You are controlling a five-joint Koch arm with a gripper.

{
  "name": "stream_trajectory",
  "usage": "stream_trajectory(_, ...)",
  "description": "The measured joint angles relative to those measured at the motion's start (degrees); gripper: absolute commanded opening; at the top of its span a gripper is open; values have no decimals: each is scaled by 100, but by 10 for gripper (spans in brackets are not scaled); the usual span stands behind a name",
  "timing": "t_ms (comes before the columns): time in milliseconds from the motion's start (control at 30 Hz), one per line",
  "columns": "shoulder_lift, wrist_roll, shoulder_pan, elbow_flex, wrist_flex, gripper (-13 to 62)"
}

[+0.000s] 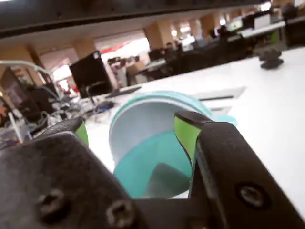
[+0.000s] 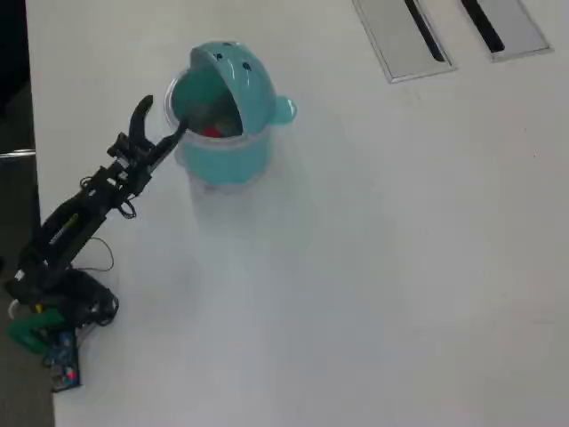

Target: Grasp RGB lego blocks and put them in the bin one by one.

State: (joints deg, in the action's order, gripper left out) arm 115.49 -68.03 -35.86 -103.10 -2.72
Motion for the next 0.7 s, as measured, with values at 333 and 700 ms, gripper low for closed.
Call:
stream_trajectory(333, 580, 1872, 492, -932, 413, 330)
stream_trajectory(700, 1090, 3779, 1310, -2004, 1248, 328)
